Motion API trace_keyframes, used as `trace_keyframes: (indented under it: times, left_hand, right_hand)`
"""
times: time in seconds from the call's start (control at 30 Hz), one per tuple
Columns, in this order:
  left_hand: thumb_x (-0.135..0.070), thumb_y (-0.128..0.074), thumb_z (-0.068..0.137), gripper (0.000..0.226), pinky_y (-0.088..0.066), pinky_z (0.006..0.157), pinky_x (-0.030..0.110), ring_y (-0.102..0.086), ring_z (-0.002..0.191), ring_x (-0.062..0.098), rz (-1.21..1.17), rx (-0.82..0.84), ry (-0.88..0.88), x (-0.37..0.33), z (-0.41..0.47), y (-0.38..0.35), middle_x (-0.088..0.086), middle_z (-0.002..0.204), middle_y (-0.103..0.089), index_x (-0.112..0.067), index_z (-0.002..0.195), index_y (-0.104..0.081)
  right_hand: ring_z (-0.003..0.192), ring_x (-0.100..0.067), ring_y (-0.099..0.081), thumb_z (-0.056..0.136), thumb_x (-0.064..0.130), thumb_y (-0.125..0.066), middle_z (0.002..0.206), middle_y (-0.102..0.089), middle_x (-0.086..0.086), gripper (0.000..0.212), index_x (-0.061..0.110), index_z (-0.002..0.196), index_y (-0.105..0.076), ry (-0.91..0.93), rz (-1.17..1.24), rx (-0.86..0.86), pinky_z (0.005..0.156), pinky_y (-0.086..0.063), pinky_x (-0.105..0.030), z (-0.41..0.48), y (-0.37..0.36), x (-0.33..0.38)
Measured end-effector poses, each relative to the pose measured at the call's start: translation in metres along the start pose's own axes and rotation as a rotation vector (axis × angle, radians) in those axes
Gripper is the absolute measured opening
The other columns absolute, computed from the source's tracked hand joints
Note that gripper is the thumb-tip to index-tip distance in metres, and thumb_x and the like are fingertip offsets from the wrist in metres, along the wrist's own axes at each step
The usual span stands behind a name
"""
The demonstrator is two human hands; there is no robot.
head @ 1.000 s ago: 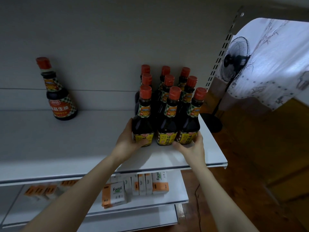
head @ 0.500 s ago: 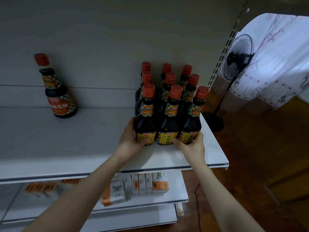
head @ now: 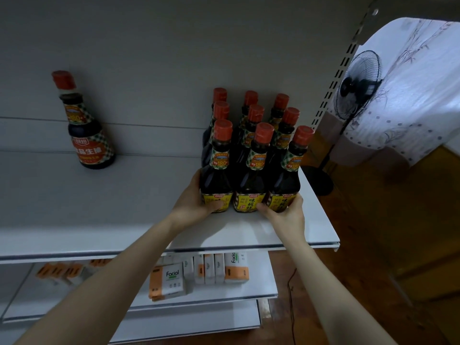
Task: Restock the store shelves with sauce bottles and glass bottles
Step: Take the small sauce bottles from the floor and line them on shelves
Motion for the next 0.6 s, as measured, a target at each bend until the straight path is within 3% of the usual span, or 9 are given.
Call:
trace_keyframes:
  times: [0.07,0.13,0.2,0.27,0.33,0.47,0.6]
  left_hand:
    - [-0.019,-0.073,0.077,0.088,-0.033,0.089,0.018,-0.04,0.127,0.015,0.102,-0.01,0.006,-0.005,-0.002,0.001,-0.002,0.14,-0.041,-0.017,0.145,-0.016]
    - [-0.033,-0.072,0.077,0.095,-0.033,0.104,0.03,-0.036,0.133,0.024,0.211,-0.035,0.041,-0.005,-0.004,0.004,0.002,0.149,-0.033,-0.013,0.147,-0.01]
    - [-0.045,-0.066,0.079,0.1,-0.02,0.114,0.044,-0.026,0.139,0.027,0.346,-0.059,0.074,-0.004,-0.013,0.01,0.007,0.154,-0.021,-0.008,0.147,-0.004]
    - [-0.05,-0.059,0.082,0.095,-0.011,0.115,0.044,-0.022,0.14,0.026,0.517,-0.1,0.029,-0.005,-0.025,0.016,0.011,0.155,-0.017,-0.004,0.146,-0.006]
    - [-0.051,-0.057,0.083,0.091,-0.015,0.114,0.046,-0.024,0.14,0.028,0.661,-0.148,-0.079,-0.006,-0.039,0.027,0.016,0.153,-0.019,0.0,0.145,-0.013]
    - [-0.049,-0.055,0.084,0.084,-0.02,0.113,0.044,-0.025,0.14,0.029,0.817,-0.149,-0.153,-0.001,-0.063,0.057,0.019,0.151,-0.024,0.0,0.143,-0.021]
    - [-0.053,-0.049,0.086,0.081,-0.015,0.115,0.038,-0.019,0.142,0.023,0.863,-0.164,-0.124,0.013,-0.096,0.101,0.014,0.153,-0.02,-0.005,0.145,-0.019]
  right_hand:
    - [0.113,-0.021,-0.05,0.065,0.027,-0.083,0.123,-0.05,-0.003,0.085,0.013,0.132,-0.032,0.001,-0.006,0.008,0.084,-0.043,-0.03,-0.001,0.001,0.002]
    - [0.111,-0.021,-0.051,0.065,0.028,-0.082,0.116,-0.051,0.001,0.08,0.014,0.129,-0.035,0.0,-0.039,0.017,0.082,-0.043,-0.03,-0.002,0.003,0.003]
    - [0.114,-0.025,-0.051,0.067,0.032,-0.08,0.112,-0.051,-0.001,0.075,0.012,0.126,-0.038,-0.016,-0.099,0.047,0.08,-0.043,-0.033,-0.006,0.006,0.003]
    - [0.129,-0.03,-0.039,0.072,0.041,-0.075,0.133,-0.046,-0.012,0.087,0.004,0.137,-0.03,-0.047,-0.217,0.08,0.094,-0.042,-0.039,-0.011,0.012,0.002]
    - [0.135,-0.03,-0.031,0.076,0.043,-0.07,0.145,-0.035,-0.015,0.089,0.0,0.141,-0.026,-0.023,-0.313,0.107,0.105,-0.035,-0.041,-0.021,0.017,0.002]
    - [0.132,-0.025,-0.036,0.084,0.035,-0.064,0.141,-0.042,-0.01,0.064,0.007,0.136,-0.04,0.078,-0.339,0.11,0.105,-0.033,-0.038,-0.049,0.013,0.015]
    - [0.129,-0.025,-0.04,0.085,0.032,-0.064,0.138,-0.046,-0.011,0.057,0.006,0.132,-0.045,0.185,-0.353,0.138,0.102,-0.033,-0.033,-0.08,-0.023,0.047]
Point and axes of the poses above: each hand's wrist, its own z-axis towards the middle knuckle, its own y-axis out of the back of the hand, x = y × z, the point moved 4 cm from there along z, towards the middle knuckle
